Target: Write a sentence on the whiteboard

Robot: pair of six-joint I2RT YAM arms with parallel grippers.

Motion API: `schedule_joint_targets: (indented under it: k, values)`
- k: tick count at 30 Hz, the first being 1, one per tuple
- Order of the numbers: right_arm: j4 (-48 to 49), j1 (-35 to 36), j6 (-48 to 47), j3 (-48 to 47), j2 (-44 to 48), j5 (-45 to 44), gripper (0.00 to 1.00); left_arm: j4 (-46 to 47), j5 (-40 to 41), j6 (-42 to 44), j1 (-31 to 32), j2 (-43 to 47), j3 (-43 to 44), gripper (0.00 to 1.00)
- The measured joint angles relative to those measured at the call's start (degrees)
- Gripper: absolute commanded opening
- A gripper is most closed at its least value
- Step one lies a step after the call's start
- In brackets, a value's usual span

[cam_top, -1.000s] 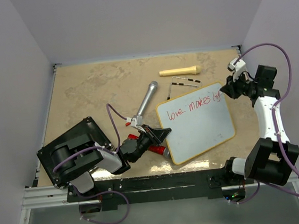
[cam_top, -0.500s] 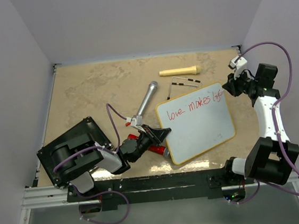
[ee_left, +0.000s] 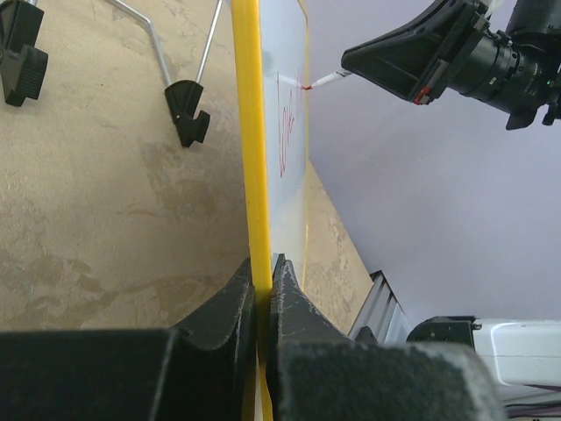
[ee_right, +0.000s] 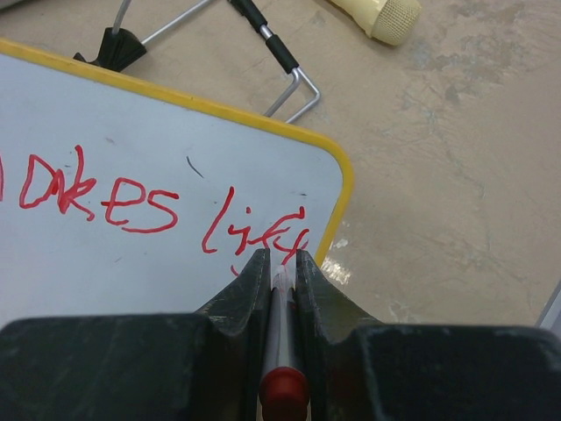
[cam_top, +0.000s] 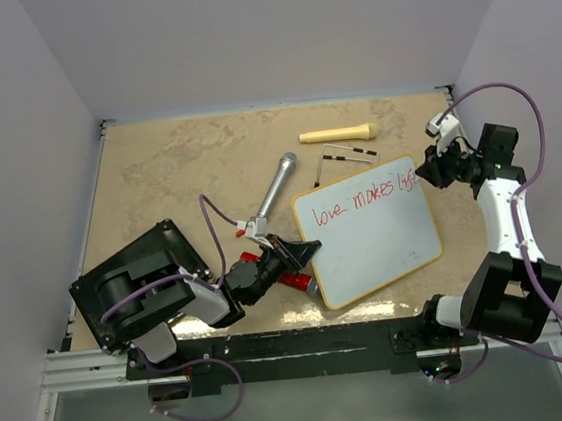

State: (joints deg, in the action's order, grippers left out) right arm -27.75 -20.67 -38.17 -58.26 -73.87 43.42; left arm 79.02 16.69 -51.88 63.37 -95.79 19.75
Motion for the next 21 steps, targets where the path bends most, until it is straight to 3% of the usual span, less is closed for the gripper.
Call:
schedule_joint_targets:
  k: [9, 21]
  values:
    - [0.33, 0.0, 1.2, 0.26, 3.65, -2.64, 0.0, 0.09, -0.39, 0.46, 0.0, 0.0, -0.02, 0.0]
    - [-8.52, 0.24, -3.02, -3.54, 12.35, 14.16, 0.0, 0.09, -0.44, 0.46, 0.0, 0.0, -0.02, 0.0]
